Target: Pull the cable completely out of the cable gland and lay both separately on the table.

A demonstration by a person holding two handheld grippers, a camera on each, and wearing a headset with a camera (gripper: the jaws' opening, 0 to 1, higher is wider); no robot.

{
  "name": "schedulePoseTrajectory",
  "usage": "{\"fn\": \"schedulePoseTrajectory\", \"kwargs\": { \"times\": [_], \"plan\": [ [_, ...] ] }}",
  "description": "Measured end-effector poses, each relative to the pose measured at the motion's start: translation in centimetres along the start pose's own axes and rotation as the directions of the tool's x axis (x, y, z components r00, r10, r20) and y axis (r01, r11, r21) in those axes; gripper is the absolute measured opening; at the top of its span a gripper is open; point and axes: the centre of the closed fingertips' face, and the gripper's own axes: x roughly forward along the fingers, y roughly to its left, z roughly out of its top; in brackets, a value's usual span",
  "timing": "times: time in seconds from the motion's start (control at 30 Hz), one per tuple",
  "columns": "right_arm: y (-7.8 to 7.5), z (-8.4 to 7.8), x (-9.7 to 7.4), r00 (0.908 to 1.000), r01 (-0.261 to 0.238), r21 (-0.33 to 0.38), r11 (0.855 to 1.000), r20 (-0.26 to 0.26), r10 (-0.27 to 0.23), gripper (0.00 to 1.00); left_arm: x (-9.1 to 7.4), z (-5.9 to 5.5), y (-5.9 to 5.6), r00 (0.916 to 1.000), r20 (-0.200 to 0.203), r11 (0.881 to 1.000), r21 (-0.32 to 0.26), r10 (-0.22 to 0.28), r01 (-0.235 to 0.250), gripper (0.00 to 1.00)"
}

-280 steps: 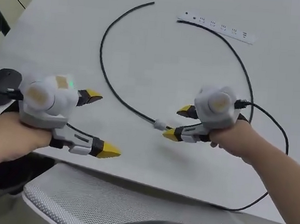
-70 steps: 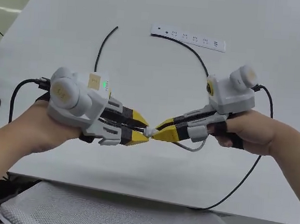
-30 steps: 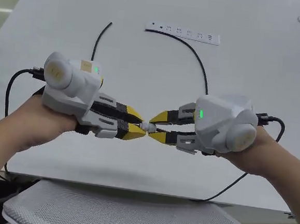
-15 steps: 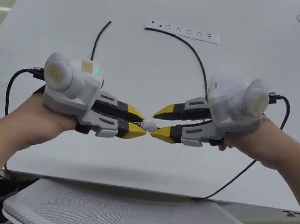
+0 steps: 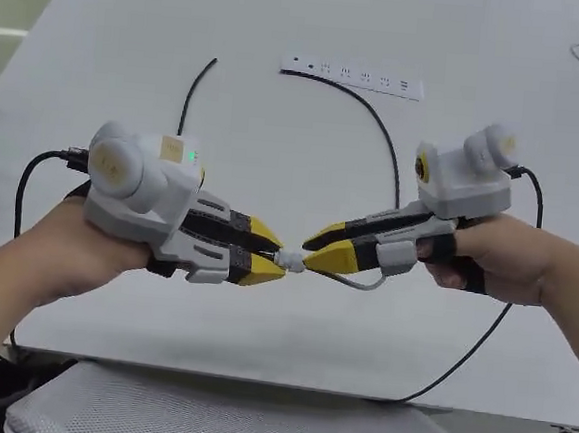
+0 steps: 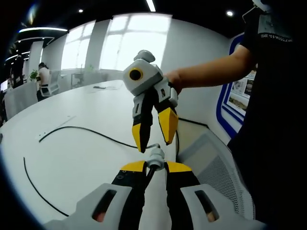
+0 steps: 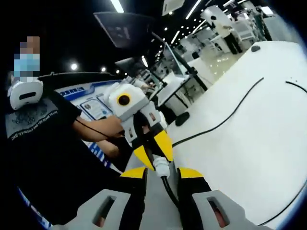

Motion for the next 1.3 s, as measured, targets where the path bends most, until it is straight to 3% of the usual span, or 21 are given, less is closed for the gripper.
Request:
{"fn": "schedulePoseTrajectory", "kwargs": {
  "times": [0.27, 0.6, 0.8, 0.93, 1.07, 1.2, 1.23, 1.3],
  "plan": [
    [0.5, -0.8, 0.7, 0.9986, -0.029, 0.004, 1.000, -0.043, 0.029, 0.19, 0.0, 0.0, -0.2, 1.0000, -0.002, 1.000, 0.009, -0.003, 0.003, 0.15],
    [0.5, -1.0, 0.8, 0.9974, -0.053, 0.030, 0.998, -0.047, 0.054, 0.09, 0.2, 0.0, -0.3, 1.0000, -0.001, 1.000, 0.000, -0.006, 0.006, 0.15],
    [0.4, -1.2, 0.7, 0.9975, -0.041, -0.002, 0.999, -0.058, 0.041, 0.08, 0.4, -0.1, -0.3, 0.9999, -0.010, 1.000, -0.008, -0.008, 0.008, 0.15],
    [0.3, -1.2, 0.8, 0.9983, -0.017, -0.097, 0.995, -0.057, 0.011, 0.08, 0.4, -0.2, -0.3, 0.9999, -0.012, 1.000, -0.011, -0.004, 0.004, 0.15],
    [0.4, -1.1, 0.9, 0.9974, 0.019, -0.203, 0.979, -0.064, -0.033, 0.07, 0.2, -0.3, -0.2, 0.9999, -0.011, 1.000, -0.022, 0.001, -0.001, 0.15],
    [0.4, -1.2, 1.0, 0.9916, 0.062, -0.308, 0.949, -0.089, -0.094, 0.07, 0.2, -0.4, -0.2, 0.9999, -0.015, 1.000, -0.029, 0.000, 0.000, 0.15],
    [0.3, -1.3, 1.0, 0.9891, 0.072, -0.346, 0.935, -0.096, -0.112, 0.07, 0.3, -0.4, -0.2, 0.9999, -0.016, 1.000, -0.030, -0.001, 0.000, 0.15],
    [0.4, -1.3, 1.0, 0.9859, 0.090, -0.370, 0.925, -0.099, -0.135, 0.07, 0.3, -0.4, -0.2, 0.9998, -0.018, 1.000, -0.031, 0.000, -0.001, 0.15]
  ]
}}
